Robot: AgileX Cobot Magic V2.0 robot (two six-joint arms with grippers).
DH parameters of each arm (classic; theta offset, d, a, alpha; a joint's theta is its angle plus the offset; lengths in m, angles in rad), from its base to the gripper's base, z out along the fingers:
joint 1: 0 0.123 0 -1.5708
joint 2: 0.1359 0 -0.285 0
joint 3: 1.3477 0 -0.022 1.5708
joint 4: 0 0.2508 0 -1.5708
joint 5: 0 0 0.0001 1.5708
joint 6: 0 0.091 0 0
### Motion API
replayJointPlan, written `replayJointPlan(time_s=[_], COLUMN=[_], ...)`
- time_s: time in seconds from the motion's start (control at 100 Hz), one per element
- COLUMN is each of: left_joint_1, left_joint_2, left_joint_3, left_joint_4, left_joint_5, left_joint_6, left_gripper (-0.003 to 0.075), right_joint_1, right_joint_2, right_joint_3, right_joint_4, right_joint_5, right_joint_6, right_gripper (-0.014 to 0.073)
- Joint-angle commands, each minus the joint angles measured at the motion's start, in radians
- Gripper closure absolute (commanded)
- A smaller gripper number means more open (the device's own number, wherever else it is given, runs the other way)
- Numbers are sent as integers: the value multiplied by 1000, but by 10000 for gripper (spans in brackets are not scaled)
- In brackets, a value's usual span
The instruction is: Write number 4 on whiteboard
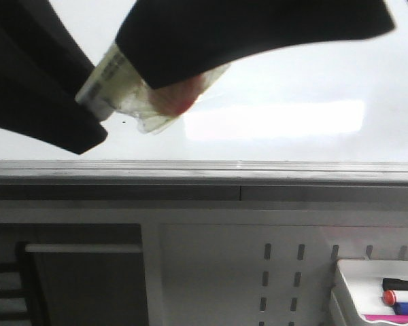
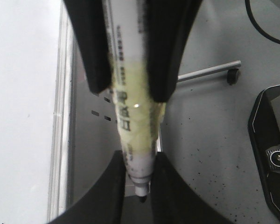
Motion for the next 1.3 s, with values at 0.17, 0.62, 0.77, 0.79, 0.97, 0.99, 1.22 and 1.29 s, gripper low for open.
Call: replayJointPlan(time_s=[0.17,0.62,0.77,0.79,0.97,0.99,1.22,1.29], left_joint_1=[9,388,497,504,537,537,537,537], left_joint_2=[-35,-416,-545,-558,-619,-620,-619,-619], left_joint_3=[-32,103,206,219,293,295,299,299], left_joint_4=[-98,-104,-142,-151,-219,-223,-239,-239], left_joint_5=[-211,-298,-300,-300,-300,-300,-297,-297], left_joint_6=[-65,-514,-559,-559,-559,-559,-559,-559], left_gripper=[295,452,628,654,741,741,741,741], right_joint_1=[-202,-569,-640,-642,-652,-652,-682,-684], right_joint_2=[-27,75,154,164,229,238,304,308], right_joint_3=[-28,-34,-86,-96,-178,-187,-256,-256], right_joint_4=[2,-1,-1,-1,-1,-1,-1,-1], right_joint_5=[-37,-286,-313,-313,-315,-310,-217,-203], right_joint_6=[17,17,17,17,17,17,17,17], right_gripper=[658,658,658,658,657,657,645,645])
